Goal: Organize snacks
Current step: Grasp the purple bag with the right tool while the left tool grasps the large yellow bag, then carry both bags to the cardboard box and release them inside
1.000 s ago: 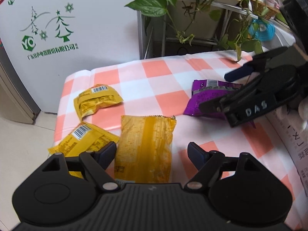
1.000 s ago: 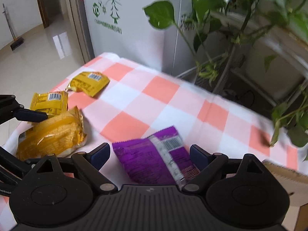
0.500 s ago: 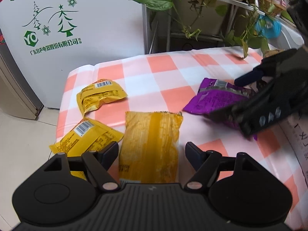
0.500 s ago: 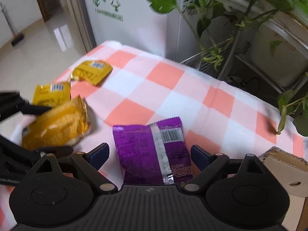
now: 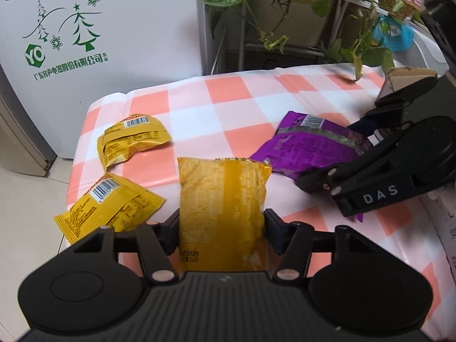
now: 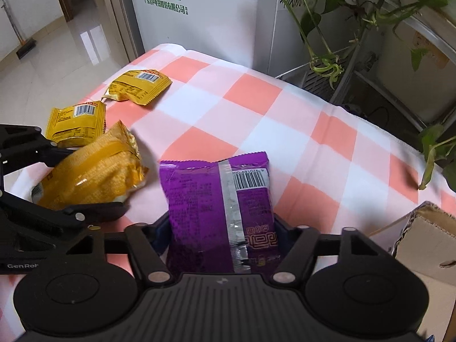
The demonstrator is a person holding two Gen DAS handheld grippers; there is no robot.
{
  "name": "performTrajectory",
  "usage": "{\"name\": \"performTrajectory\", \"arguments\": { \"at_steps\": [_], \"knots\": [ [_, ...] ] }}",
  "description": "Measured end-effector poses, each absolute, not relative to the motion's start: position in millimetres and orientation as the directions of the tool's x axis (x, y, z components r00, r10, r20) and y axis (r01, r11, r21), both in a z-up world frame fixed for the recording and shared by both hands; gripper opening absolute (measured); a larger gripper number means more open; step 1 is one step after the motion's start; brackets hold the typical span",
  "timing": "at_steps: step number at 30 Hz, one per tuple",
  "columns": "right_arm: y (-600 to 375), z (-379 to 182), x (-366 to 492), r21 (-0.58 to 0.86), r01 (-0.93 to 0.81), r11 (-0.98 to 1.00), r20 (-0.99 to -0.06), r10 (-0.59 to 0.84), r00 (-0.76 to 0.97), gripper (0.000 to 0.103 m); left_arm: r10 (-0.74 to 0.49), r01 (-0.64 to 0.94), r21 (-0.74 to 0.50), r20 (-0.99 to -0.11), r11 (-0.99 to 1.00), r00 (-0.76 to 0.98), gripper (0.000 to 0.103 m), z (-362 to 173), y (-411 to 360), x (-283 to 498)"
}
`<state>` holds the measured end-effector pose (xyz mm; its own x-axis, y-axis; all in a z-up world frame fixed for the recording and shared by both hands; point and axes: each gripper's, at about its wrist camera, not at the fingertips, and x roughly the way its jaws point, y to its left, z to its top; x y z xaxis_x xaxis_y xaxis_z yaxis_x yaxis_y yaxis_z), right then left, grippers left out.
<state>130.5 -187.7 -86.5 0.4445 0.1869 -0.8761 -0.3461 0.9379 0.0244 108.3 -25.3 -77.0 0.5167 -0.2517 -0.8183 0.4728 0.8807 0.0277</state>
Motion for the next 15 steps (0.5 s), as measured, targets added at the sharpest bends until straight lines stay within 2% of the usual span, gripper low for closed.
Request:
{"name": "performTrajectory", "arguments": {
  "at_steps": [4,15],
  "knots": [
    [-188.4,-84.6,129.7,0.029,-0.339,0.94,-0.874,0.189,0.448,0.071,-0.249,0.473,0.032,-0.818,0.88,0.518,0.052,-75.6,-26.3,107.5],
    [-183.1,-62.0,117.5,-0.033,-0.373,0.927,-0.851,0.17,0.496,0.071,-0.239,0.471,0.068,-0.793,0.879,0.561,0.051,-63.3,-26.0,100.2]
  ]
}}
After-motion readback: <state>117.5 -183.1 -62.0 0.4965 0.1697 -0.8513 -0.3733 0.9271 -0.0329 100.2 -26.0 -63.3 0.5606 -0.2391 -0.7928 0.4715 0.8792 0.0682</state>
